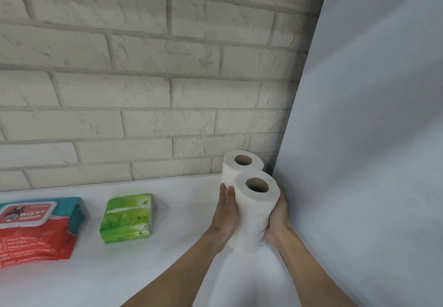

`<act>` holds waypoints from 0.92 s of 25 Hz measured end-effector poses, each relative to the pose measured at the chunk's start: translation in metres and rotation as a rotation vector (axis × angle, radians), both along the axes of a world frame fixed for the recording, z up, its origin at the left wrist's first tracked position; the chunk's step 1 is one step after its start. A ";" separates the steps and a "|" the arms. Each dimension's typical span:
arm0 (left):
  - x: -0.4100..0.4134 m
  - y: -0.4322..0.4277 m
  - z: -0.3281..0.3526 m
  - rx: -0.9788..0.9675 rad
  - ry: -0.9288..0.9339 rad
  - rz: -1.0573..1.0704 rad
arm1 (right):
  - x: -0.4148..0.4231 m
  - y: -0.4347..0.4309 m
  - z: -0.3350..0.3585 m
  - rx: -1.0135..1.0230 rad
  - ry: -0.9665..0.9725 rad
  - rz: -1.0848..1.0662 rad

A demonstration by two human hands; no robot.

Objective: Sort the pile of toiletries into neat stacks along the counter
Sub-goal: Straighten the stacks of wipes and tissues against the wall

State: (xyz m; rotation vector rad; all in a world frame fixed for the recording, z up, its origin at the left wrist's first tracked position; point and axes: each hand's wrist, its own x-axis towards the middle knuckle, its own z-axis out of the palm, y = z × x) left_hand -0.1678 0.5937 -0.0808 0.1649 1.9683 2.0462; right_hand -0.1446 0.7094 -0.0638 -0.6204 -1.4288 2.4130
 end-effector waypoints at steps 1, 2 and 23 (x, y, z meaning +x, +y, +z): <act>-0.003 0.001 -0.005 0.006 0.008 0.007 | -0.001 -0.001 -0.001 -0.019 0.000 0.008; -0.006 0.002 -0.009 0.001 0.008 0.013 | -0.002 -0.002 -0.002 -0.044 0.005 0.018; -0.034 -0.062 -0.057 0.035 -0.053 0.113 | 0.006 -0.068 0.004 -0.005 0.034 0.259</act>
